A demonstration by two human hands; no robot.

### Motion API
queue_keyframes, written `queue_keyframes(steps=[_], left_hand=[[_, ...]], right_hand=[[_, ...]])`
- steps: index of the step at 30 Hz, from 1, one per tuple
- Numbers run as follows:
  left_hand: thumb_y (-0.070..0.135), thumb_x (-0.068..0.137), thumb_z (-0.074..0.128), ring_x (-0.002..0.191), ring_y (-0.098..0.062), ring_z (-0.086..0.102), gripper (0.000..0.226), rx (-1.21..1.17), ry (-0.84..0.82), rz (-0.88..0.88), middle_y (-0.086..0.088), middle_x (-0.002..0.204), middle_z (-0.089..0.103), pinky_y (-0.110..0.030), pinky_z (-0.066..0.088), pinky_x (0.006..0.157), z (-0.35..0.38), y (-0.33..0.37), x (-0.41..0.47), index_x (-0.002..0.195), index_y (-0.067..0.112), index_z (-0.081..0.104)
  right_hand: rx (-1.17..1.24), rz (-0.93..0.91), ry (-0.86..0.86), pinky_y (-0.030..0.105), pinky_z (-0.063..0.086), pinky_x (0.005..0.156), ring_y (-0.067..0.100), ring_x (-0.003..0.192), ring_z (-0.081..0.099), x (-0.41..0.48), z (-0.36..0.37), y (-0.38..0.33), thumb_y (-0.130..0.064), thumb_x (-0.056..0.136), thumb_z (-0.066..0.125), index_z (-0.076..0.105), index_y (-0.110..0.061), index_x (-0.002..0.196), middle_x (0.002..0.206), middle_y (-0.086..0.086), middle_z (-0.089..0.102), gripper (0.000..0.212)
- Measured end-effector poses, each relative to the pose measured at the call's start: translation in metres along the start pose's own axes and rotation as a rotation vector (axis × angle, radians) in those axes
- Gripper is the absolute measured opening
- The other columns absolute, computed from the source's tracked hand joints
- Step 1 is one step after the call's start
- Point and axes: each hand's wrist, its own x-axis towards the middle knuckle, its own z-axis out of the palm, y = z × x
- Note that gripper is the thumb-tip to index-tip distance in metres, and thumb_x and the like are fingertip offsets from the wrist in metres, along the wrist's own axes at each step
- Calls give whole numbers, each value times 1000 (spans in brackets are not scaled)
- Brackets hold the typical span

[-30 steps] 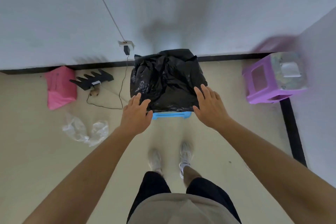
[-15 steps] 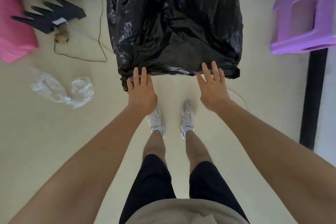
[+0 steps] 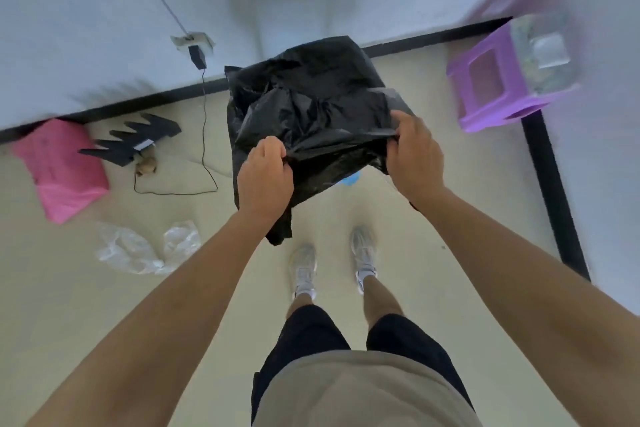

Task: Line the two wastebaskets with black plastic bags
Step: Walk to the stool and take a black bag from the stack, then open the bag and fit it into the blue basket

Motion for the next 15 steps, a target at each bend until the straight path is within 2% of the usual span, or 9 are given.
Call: queue_keyframes(steps=[2, 6, 9, 12, 15], left_hand=[[5, 84, 51, 74, -24, 50, 12, -32, 0, 63, -6, 90, 54, -35, 39, 59, -21, 22, 3, 95, 9, 48], [12, 91, 50, 86, -24, 54, 17, -39, -45, 286, -6, 102, 59, -36, 43, 67, -55, 77, 7, 108, 10, 53], [13, 94, 48, 91, -30, 56, 18, 37, -162, 536, -11, 103, 59, -40, 47, 72, -61, 144, -3, 111, 9, 55], [9, 94, 48, 90, -32, 58, 21, 57, -219, 747, -11, 101, 60, -43, 46, 73, -56, 221, -36, 113, 9, 55], [6, 92, 46, 90, -33, 57, 22, 20, -285, 983, -11, 101, 60, -46, 44, 76, -43, 304, -94, 111, 9, 55]], right_hand=[[0, 91, 74, 45, 45, 80, 37, 103, 56, -18, -28, -1, -17, 97, 44, 57, -13, 128, 118, 15, 57, 34], [167, 367, 211, 40, 45, 80, 34, 98, 59, -69, -89, 10, -21, 101, 36, 54, -23, 131, 113, 12, 64, 35], [308, 586, 280, 34, 43, 75, 35, 93, 61, -123, -138, 37, -19, 101, 32, 52, -26, 129, 106, 12, 68, 35], [375, 759, 402, 36, 43, 75, 37, 93, 60, -194, -182, 69, -18, 101, 31, 52, -13, 119, 101, 16, 66, 28], [401, 894, 520, 38, 45, 67, 31, 81, 60, -288, -221, 104, -44, 94, 36, 49, -12, 97, 84, 9, 61, 34]])
